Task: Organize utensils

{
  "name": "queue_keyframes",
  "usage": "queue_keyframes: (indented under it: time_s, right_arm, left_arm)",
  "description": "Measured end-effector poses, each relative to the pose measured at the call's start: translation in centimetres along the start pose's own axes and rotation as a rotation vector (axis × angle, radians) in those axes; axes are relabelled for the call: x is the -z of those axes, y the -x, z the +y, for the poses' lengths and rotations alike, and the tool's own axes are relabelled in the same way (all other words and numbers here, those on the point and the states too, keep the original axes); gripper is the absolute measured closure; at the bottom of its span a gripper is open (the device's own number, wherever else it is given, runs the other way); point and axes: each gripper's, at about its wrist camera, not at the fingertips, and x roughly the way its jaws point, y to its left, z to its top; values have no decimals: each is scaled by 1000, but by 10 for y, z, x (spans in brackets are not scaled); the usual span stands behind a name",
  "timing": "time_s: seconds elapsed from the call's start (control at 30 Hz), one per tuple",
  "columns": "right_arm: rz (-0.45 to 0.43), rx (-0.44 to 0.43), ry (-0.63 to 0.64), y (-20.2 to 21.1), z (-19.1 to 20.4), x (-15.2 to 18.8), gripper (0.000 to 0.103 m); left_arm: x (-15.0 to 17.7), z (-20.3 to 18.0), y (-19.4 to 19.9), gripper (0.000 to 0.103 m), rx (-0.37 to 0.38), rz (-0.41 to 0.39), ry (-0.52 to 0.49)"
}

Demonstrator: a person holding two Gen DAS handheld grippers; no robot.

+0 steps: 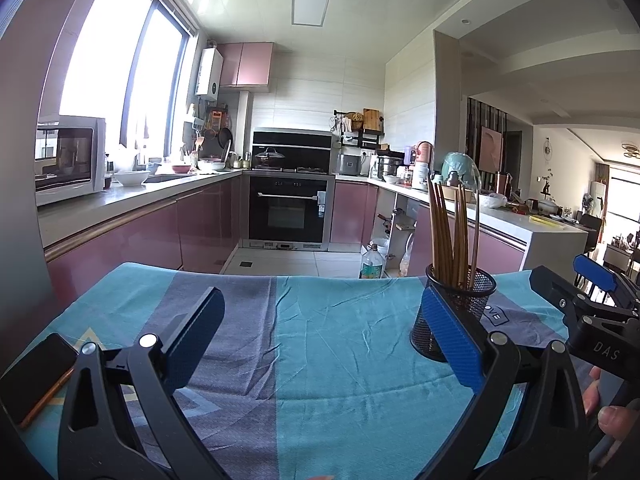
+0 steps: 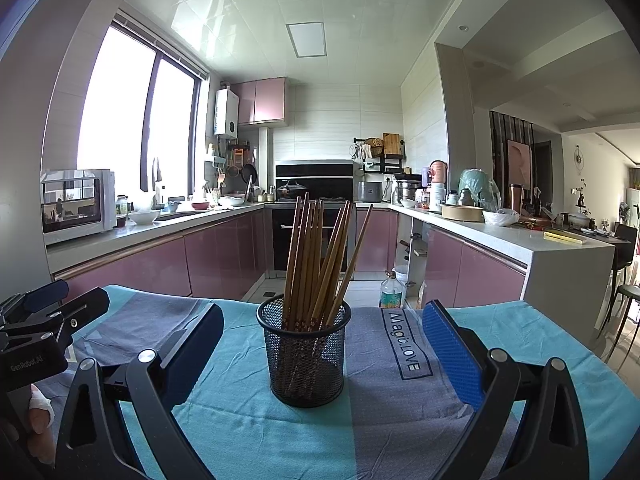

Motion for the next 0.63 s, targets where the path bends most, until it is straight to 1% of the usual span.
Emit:
queue_keyframes:
  time_s: [0.33,0.43,0.53,0.6,0.63]
  right_arm:
    - [14,-14,-11,-3,-2,2,7]
    - [47,-36,-14,-8,-6,2,7]
    - [131,-48,-16,-20,-22,5,7]
    - [222,-32,-46,-36,-45,10,7]
    - [290,-15,-59,-48,-60,15,7]
  left_arm:
    - [1,-4,1,6,-9,-9,-22]
    - [2,-4,-4,6,-7,21,-17]
    - [4,4,-16,6,-6,83,6]
    - [6,11,-27,6,-19,134,13]
    - [7,15,-34,6,-32,164,12]
